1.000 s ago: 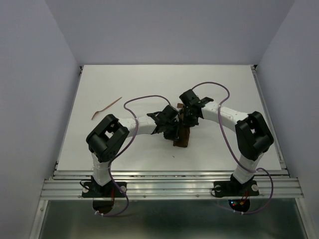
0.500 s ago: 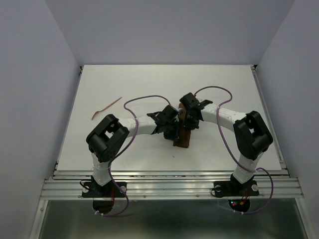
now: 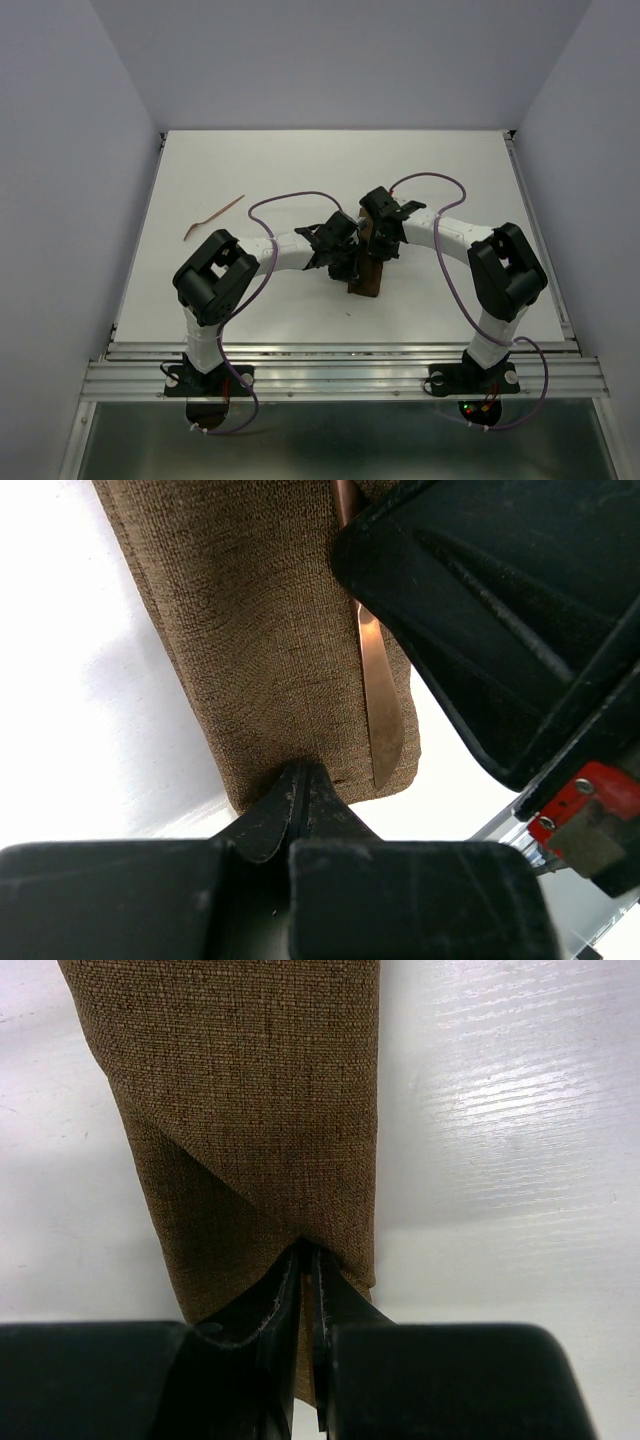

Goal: Fold the napkin into a case and place the utensils inside
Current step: Stuff the knife into the folded napkin.

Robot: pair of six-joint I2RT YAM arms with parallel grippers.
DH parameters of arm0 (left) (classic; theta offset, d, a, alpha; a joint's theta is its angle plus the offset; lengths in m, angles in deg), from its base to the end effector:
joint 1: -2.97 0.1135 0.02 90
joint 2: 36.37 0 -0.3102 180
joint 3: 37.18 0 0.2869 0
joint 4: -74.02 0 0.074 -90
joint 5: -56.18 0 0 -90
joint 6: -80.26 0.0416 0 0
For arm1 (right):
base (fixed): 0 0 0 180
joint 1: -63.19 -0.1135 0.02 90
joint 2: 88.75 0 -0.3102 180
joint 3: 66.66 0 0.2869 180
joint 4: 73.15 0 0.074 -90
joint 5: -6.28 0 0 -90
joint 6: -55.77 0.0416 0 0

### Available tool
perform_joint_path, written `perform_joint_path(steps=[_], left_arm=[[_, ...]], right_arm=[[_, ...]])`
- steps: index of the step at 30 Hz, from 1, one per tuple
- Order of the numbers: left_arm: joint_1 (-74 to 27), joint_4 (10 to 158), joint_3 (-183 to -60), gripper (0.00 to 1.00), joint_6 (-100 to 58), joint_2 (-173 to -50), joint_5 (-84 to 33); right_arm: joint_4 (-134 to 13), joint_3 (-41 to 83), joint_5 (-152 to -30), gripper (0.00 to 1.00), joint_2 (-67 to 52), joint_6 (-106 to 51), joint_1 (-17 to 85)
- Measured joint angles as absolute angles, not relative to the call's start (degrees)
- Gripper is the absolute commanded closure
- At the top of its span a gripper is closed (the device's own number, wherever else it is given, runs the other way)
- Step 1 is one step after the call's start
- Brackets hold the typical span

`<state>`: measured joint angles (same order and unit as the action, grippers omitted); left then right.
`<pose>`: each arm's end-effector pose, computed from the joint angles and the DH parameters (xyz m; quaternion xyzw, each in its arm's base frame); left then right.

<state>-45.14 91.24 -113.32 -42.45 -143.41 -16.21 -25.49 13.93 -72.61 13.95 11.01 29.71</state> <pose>0.2797 -0.3307 0.1781 0.1779 0.9073 -0.3378 0.1762 0.3328 0.2105 0.2004 0.1173 0.9729 0.0372 0.1956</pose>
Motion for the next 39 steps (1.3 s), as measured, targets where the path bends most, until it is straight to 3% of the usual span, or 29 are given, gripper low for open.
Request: perform_joint_path(steps=[26,32,39], left_arm=[[-45.2,91.0,-113.3,1.0,-42.6,-143.4,-16.2],[-45.2,91.1,-113.3,1.0,-42.6,-143.4,-16.2],[-45.2,91.1,-113.3,1.0,-42.6,-143.4,-16.2]], right_arm=[[-25.0,14.5,-68.1,0.99,13.9,11.0,29.3],[-25.0,14.5,-67.5,0.79,13.9,10.9,29.3],[-25.1,14.5,-67.6,0.7,13.9,10.8,29.4]])
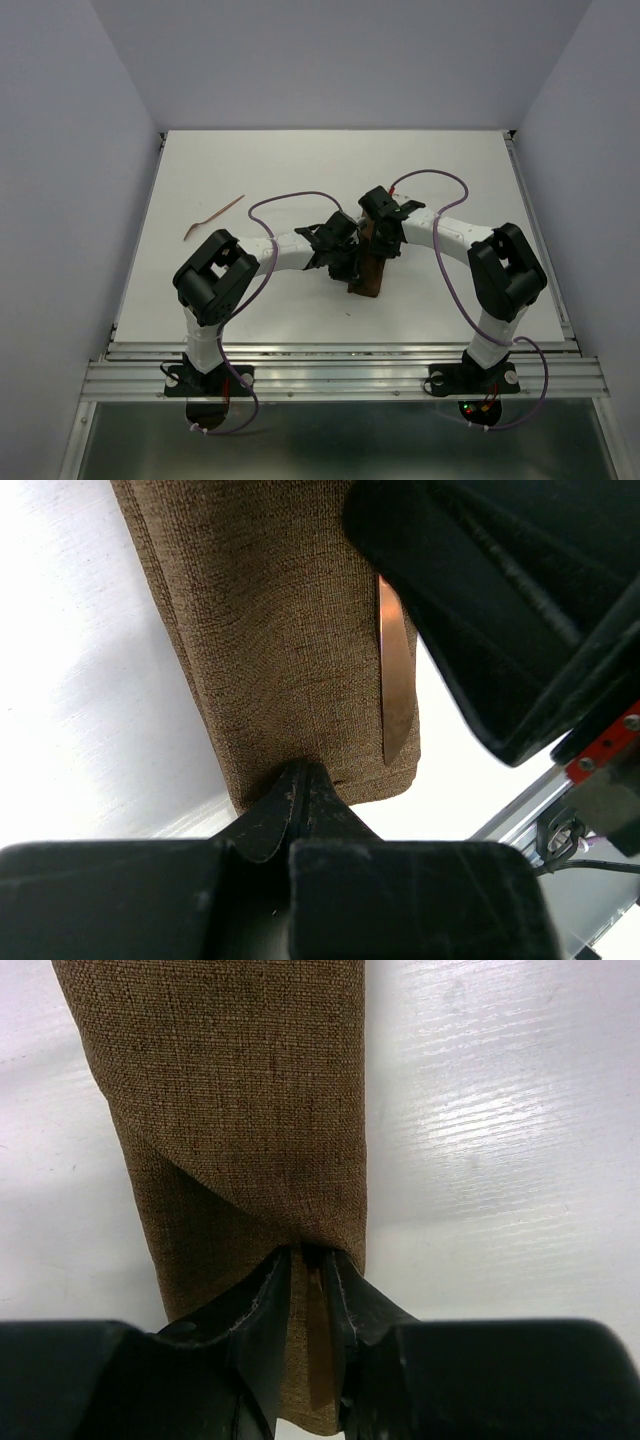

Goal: Fold the napkin into a case and place the utensils inside
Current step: Stuff the knife into the folded napkin.

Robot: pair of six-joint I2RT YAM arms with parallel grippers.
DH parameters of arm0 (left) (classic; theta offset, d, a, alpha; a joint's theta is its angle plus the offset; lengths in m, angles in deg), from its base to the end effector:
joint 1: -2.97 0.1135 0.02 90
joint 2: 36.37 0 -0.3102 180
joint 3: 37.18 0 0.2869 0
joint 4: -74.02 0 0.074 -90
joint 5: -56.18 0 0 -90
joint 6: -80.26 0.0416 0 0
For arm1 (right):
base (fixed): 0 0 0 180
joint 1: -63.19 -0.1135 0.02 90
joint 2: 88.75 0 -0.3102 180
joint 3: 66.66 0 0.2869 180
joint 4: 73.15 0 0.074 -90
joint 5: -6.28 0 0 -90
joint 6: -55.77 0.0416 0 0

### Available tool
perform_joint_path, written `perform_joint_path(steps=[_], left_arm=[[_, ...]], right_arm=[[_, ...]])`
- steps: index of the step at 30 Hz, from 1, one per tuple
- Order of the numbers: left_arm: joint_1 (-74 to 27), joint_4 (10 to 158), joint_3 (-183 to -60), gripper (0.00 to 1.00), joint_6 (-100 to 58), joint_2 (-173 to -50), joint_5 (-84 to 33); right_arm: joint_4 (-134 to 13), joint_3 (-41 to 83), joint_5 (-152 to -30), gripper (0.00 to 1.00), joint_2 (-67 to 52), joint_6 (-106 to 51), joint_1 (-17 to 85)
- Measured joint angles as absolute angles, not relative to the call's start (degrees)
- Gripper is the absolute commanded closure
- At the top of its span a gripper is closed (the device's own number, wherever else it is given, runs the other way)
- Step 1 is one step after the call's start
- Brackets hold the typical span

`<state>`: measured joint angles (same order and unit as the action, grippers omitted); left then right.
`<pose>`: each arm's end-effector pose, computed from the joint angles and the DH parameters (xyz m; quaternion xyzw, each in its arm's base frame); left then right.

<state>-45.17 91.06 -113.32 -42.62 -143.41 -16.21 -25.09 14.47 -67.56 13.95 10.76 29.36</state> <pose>0.2797 -0.3310 0.1784 0.1769 0.9069 -0.3390 0.1768 0.3343 0.2101 0.2038 0.1195 0.9674 0.0043 0.2231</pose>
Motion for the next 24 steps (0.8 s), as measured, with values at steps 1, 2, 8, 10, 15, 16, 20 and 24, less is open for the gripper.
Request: perform_joint_path(steps=[1,2,8,10,15,16,20,24], left_arm=[[-45.2,91.1,-113.3,1.0,-42.6,-143.4,-16.2],[-45.2,91.1,-113.3,1.0,-42.6,-143.4,-16.2],[-45.2,91.1,-113.3,1.0,-42.6,-143.4,-16.2],[-45.2,91.1,-113.3,1.0,-42.6,-143.4,-16.2],[-45.2,91.1,-113.3,1.0,-42.6,-143.4,-16.2],[-45.2,91.1,-113.3,1.0,-42.6,-143.4,-16.2],[-45.2,91.1,-113.3,1.0,-42.6,-143.4,-16.2],[-45.2,91.1,-113.3,1.0,-42.6,-143.4,-16.2]], right_arm=[[-25.1,14.5,-67.7,0.7,13.9,10.8,29.3],[-25.1,14.5,-67.8,0.7,13.9,10.8,29.3],[-25.1,14.5,-68.7,0.69,13.9,10.7,29.3],[-25.1,14.4,-69.3,0.69,13.6,10.8,29.3],[-25.3,13.5,-70.2,0.71,11.5,10.8,29.3],[-25.4,13.2,-70.2,0.73,11.3,10.8,29.3],[-25.6,12.0,-70.6,0.73,11.0,10.8,29.4],[-25.6,11.0,-71.1,0.75,11.0,10.8,29.4]])
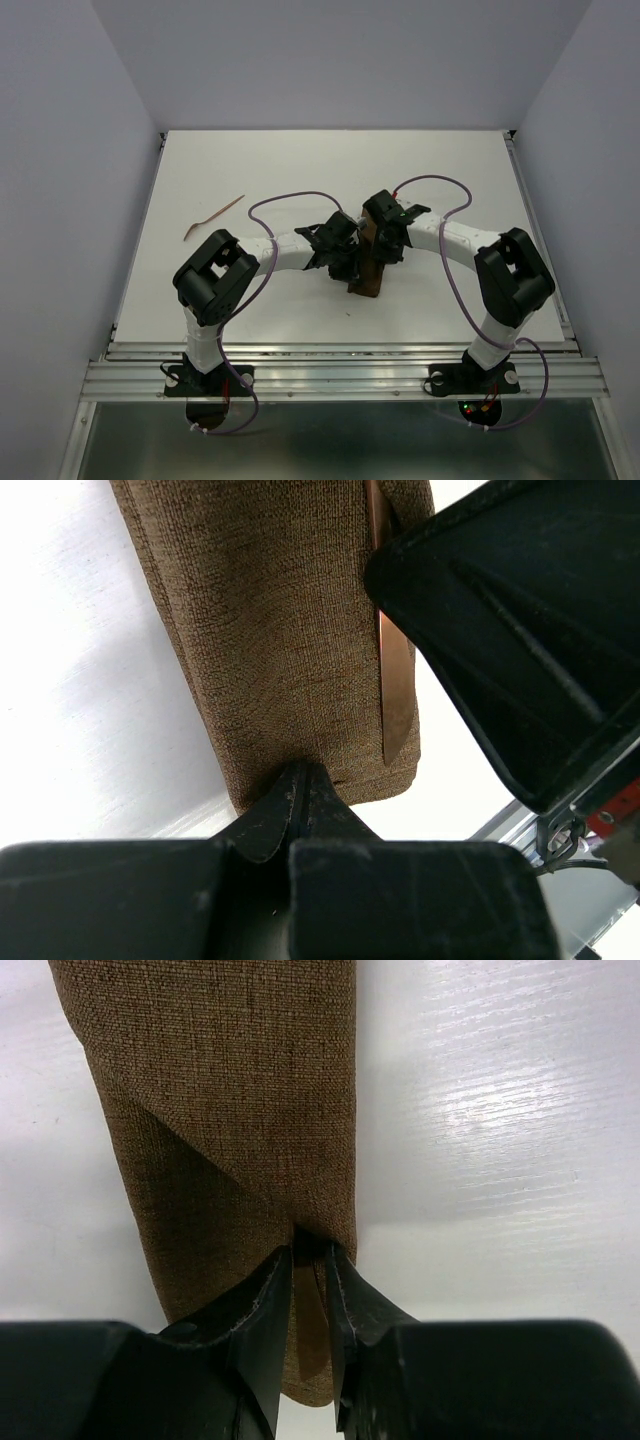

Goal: Fold the napkin into a case and place the utensils inside
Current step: Stuff the knife into the folded napkin.

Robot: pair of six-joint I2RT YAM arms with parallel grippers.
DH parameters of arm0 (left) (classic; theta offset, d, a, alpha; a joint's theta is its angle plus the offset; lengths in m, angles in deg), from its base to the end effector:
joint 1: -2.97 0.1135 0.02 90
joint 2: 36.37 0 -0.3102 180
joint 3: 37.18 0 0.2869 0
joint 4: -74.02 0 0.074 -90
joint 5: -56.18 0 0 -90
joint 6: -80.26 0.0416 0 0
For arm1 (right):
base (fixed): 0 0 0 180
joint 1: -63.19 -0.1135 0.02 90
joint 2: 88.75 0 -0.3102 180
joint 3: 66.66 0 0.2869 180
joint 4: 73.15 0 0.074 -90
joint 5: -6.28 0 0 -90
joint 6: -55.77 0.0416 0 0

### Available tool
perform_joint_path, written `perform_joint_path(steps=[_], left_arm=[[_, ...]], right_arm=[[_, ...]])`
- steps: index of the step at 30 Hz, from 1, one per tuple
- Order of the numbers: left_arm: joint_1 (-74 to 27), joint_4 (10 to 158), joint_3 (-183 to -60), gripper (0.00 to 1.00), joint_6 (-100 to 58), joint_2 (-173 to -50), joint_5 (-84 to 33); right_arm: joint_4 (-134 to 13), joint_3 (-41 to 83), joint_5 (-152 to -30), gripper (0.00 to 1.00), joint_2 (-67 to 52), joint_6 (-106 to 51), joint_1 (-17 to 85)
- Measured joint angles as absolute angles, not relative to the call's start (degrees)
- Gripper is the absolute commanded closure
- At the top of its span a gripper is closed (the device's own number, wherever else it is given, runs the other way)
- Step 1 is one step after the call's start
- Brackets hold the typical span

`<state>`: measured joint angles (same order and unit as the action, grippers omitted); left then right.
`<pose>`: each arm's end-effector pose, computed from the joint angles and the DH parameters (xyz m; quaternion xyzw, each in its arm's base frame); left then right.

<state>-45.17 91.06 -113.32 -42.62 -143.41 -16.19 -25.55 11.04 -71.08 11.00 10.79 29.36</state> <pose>0.2797 -0.3311 0.1784 0.1770 0.9069 -0.3391 0.1767 0.3193 0.2030 0.2041 0.1147 0.9717 0.0278 0.2044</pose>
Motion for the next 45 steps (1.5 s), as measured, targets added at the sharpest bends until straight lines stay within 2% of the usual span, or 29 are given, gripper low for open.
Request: perform_joint_path(steps=[6,25,34,45], left_arm=[[-45.2,91.0,-113.3,1.0,-42.6,-143.4,-16.2],[-45.2,91.0,-113.3,1.0,-42.6,-143.4,-16.2],[-45.2,91.1,-113.3,1.0,-42.6,-143.4,-16.1],[-45.2,91.0,-113.3,1.0,-42.6,-143.4,-16.1]], right_arm=[[-25.7,10.9,-71.7,0.79,11.0,10.7,29.4],[-25.9,10.9,-72.4,0.79,12.0,10.6,29.3],[-26.1,10.9,-72.3,0.92,12.5,10.6,29.3],[-25.6,13.1,-71.9,0.93,14.1,10.8,29.3]])
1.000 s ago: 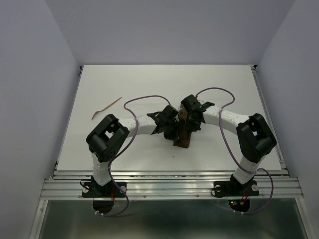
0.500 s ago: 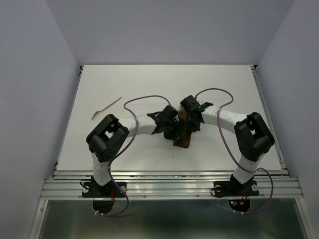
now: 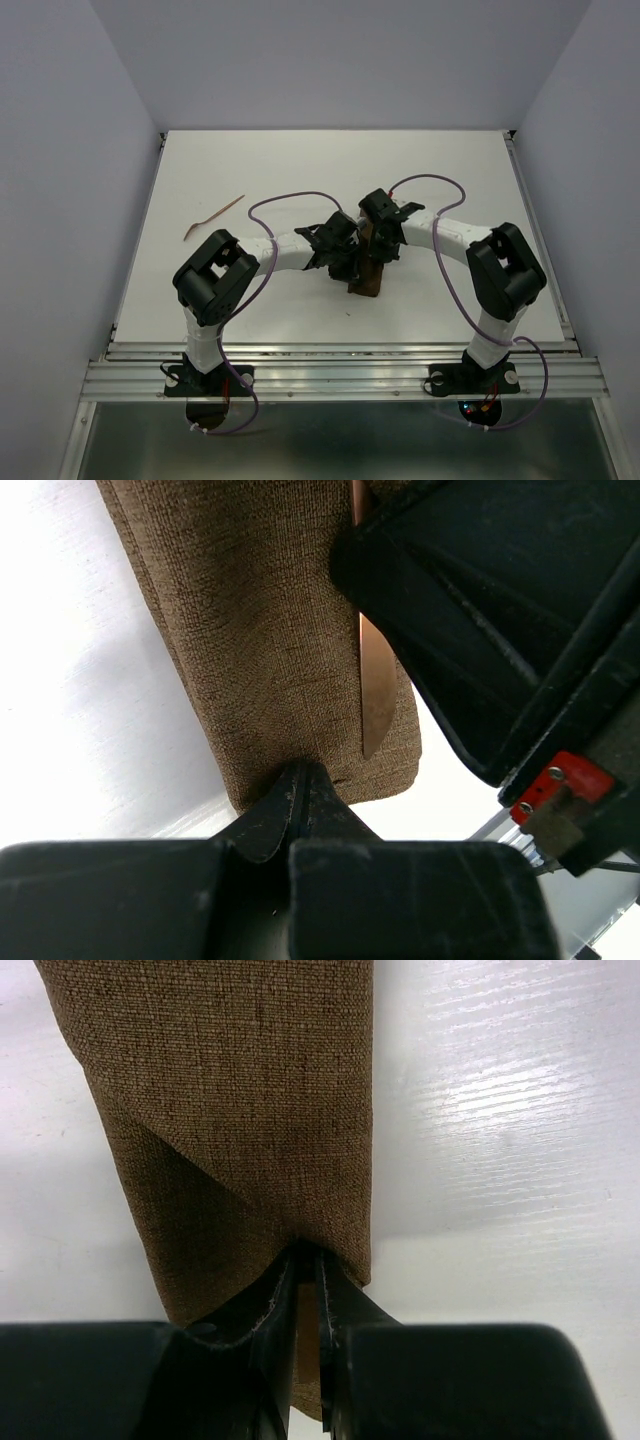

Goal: Fold the napkin into a case and place the utensils inside
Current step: Stuff the knife into the folded napkin.

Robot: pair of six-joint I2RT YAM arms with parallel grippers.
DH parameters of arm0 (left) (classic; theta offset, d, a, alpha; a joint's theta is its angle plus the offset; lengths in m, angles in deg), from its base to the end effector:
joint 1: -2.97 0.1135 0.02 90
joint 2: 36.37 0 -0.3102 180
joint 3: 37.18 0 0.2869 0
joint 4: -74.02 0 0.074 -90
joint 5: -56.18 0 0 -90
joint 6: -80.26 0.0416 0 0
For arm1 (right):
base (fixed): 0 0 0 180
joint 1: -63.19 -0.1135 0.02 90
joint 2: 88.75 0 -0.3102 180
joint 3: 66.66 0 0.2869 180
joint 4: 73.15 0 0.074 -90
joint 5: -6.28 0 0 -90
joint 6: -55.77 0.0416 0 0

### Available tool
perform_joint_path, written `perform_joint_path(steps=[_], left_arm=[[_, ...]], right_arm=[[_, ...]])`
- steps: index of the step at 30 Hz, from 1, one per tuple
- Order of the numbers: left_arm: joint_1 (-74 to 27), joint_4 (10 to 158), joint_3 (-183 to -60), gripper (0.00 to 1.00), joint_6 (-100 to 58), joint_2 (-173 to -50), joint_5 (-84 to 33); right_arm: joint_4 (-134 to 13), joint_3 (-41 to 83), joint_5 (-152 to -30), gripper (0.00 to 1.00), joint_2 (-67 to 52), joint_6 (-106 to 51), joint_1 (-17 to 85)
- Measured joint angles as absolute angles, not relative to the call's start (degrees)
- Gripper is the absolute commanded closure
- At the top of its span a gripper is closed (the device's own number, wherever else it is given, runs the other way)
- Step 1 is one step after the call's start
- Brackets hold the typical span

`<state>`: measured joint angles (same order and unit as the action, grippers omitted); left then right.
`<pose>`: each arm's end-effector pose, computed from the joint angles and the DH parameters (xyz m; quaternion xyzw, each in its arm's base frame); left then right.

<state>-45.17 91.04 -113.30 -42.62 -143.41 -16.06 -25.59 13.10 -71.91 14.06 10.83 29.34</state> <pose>0.2796 -0.3311 0.1783 0.1774 0.9067 -0.3399 0.1760 0.3294 0.2106 0.1954 0.1130 0.9741 0.0281 0.1938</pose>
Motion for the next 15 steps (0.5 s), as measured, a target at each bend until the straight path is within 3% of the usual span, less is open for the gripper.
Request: perform_joint_path(steps=[15], left_arm=[[-45.1,90.6,-113.1,1.0,-42.6,-143.4,-15.9]], right_arm=[[-25.6,14.1,-71.5,0.93,14.9,10.8,29.3]])
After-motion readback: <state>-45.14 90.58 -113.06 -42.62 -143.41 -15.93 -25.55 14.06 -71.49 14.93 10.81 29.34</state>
